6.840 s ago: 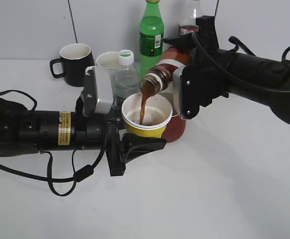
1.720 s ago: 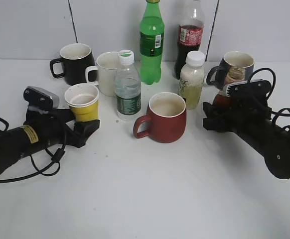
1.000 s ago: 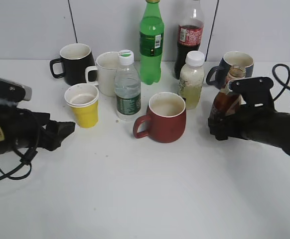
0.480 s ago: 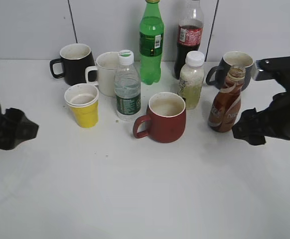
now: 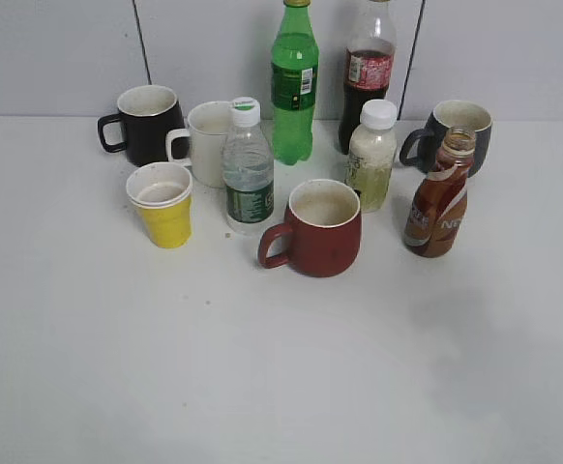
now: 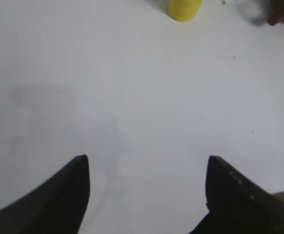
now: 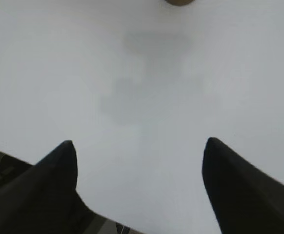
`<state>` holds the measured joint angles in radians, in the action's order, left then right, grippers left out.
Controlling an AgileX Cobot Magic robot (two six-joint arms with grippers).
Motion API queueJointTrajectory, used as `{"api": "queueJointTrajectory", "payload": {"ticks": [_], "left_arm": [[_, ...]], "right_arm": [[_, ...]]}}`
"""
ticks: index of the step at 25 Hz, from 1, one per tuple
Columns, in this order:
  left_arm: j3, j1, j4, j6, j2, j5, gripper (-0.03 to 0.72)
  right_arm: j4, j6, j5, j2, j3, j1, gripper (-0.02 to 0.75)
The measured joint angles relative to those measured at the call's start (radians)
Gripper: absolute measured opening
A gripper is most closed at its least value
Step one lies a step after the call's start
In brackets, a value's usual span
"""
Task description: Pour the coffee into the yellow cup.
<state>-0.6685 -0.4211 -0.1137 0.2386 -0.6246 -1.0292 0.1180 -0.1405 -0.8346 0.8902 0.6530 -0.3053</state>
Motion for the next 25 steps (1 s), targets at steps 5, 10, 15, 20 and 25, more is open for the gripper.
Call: {"api": "queueJointTrajectory", "payload": {"ticks": [5, 10, 15, 20, 25], "left_arm": [[0.021, 0.000, 0.015, -0.054, 0.255, -0.085, 0.550], [0.041, 0.000, 0.056, -0.134, 0.485, -0.103, 0.549], [0.110, 0.000, 0.056, -0.177, 0.587, -0.043, 0.546], [0.133, -0.001, 0.056, -0.183, 0.589, -0.028, 0.532], [0.133, -0.001, 0.057, -0.184, 0.589, -0.027, 0.531]], "right_arm": [[0.002, -0.025, -0.151, -0.325, -0.034, 0.000, 0.595], [0.004, -0.042, -0.241, -0.644, -0.108, 0.000, 0.595], [0.007, -0.044, -0.225, -0.880, -0.137, 0.000, 0.595], [0.005, -0.044, -0.216, -0.896, -0.139, 0.000, 0.595], [0.005, -0.044, -0.208, -0.875, -0.139, 0.000, 0.594]]}}
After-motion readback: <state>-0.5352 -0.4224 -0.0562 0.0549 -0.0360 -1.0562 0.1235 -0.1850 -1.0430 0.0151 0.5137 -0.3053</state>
